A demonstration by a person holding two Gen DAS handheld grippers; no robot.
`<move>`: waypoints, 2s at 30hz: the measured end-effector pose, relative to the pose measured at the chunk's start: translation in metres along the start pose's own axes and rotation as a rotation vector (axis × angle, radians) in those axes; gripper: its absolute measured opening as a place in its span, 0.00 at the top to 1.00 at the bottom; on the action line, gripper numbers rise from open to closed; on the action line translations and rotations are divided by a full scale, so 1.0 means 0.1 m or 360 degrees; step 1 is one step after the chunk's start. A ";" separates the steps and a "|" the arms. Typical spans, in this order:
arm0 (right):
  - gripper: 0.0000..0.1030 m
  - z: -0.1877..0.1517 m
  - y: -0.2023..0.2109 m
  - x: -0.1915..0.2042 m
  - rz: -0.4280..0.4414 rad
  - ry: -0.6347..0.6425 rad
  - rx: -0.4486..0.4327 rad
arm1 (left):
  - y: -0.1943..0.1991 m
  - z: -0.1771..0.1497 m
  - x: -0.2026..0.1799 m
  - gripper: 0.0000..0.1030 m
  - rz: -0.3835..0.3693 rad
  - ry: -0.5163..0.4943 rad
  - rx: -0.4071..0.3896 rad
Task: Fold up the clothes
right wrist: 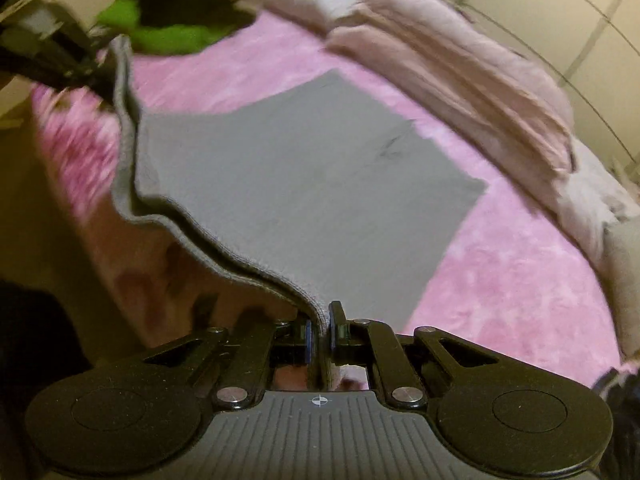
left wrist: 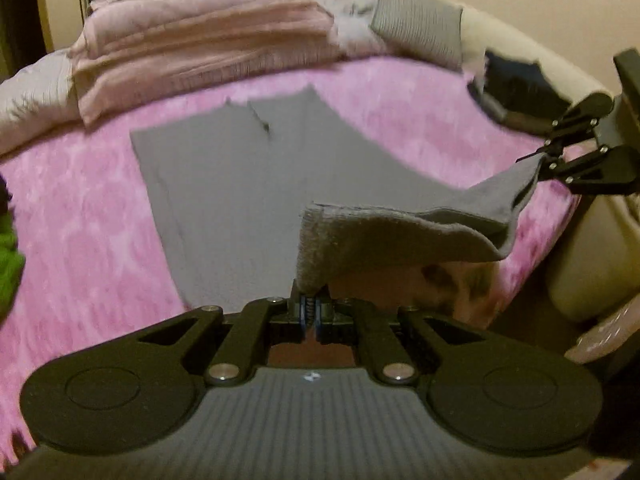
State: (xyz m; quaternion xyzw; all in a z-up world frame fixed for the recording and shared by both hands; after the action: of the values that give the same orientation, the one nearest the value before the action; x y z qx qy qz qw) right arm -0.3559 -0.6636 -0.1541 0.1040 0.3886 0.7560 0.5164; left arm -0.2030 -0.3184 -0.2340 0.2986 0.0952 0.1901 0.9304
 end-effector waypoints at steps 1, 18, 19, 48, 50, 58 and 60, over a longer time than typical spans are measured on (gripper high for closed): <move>0.96 -0.09 0.01 0.10 0.0021 0.0015 0.0001 | 0.02 -0.03 -0.04 0.98 0.0013 -0.0010 0.0006; 0.51 -0.87 0.39 0.55 0.0187 -0.0003 0.0053 | 0.82 -0.70 -0.47 0.94 0.0388 0.0187 0.0364; 0.49 -0.83 0.43 0.48 0.0169 -0.0043 0.0046 | 0.86 -0.65 -0.49 0.94 0.0418 0.0223 0.0358; 0.17 -0.05 0.63 -0.14 -0.0130 -0.1457 0.0283 | 0.52 0.73 -0.85 0.01 0.0605 0.0619 0.0261; 0.17 -0.04 0.55 -0.04 -0.0119 -0.1432 0.0312 | 0.53 0.66 -0.84 0.01 0.0613 0.0619 0.0277; 0.17 -0.05 0.42 0.18 -0.0067 -0.1380 0.0381 | 0.55 0.52 -0.75 0.01 0.0623 0.0623 0.0316; 0.17 -0.04 0.42 0.19 -0.0069 -0.1379 0.0385 | 0.56 0.51 -0.73 0.01 0.0624 0.0618 0.0322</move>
State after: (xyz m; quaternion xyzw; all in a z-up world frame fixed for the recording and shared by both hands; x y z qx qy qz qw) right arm -0.3954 -0.6561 -0.1322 0.4623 0.2243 0.5808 0.6314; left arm -0.2716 -0.3331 -0.1553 0.3607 0.2306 0.4093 0.8057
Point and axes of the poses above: each gripper's, at about its wrist camera, not at the fingertips, and y roughly against the way its jaws point, x to its left, z to its top, the point moved 6 cm from there along -y, roughly the way its jaws point, and after that the axes turned 14 degrees about -x, right-handed, at the moved point
